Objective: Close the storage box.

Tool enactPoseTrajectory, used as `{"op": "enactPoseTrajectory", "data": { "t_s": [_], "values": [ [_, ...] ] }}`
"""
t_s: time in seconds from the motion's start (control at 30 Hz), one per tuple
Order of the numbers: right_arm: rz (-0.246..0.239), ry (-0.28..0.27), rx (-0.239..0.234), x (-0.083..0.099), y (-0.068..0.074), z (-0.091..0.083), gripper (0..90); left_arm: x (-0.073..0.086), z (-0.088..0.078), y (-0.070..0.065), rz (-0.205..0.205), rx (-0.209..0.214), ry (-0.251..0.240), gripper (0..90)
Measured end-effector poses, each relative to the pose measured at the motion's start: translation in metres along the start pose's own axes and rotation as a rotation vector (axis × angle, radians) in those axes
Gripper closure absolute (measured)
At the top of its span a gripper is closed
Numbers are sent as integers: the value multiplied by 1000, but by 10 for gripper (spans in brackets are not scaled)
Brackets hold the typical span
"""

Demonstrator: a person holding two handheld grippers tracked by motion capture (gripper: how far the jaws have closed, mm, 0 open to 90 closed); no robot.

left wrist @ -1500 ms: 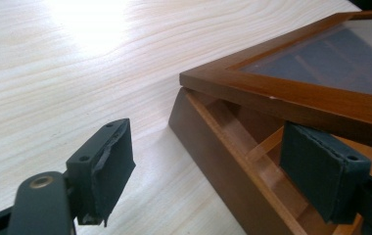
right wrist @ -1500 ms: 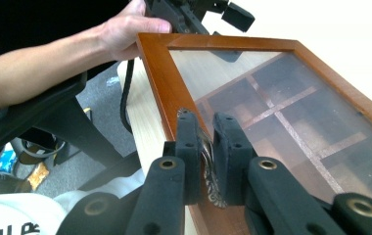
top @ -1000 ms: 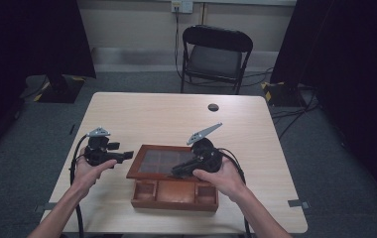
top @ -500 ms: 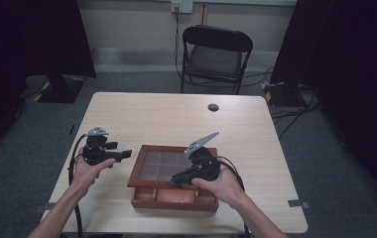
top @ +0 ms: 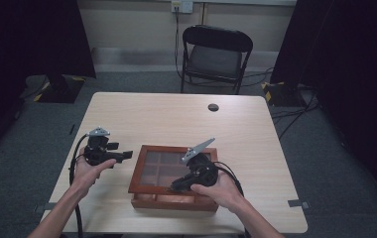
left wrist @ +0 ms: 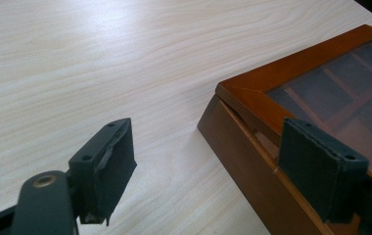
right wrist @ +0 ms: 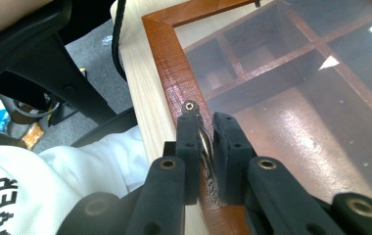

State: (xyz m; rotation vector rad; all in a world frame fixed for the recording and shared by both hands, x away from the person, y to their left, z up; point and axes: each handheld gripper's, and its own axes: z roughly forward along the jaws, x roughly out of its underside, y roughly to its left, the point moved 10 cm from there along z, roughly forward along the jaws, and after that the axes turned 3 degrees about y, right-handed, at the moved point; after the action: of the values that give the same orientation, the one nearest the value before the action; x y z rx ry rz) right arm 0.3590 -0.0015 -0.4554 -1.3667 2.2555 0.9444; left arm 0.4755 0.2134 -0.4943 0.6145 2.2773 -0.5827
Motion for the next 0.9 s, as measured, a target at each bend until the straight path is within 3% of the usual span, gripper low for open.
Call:
{"op": "enactPoseTrajectory", "data": {
  "t_s": [0.43,0.9],
  "values": [
    [-20,44,-6,10,-1,12,827,3,5,-2,16,8,19,211],
    [7,104,-16,25,-8,31,838,4,6,-3,34,3,32,210]
  ]
}}
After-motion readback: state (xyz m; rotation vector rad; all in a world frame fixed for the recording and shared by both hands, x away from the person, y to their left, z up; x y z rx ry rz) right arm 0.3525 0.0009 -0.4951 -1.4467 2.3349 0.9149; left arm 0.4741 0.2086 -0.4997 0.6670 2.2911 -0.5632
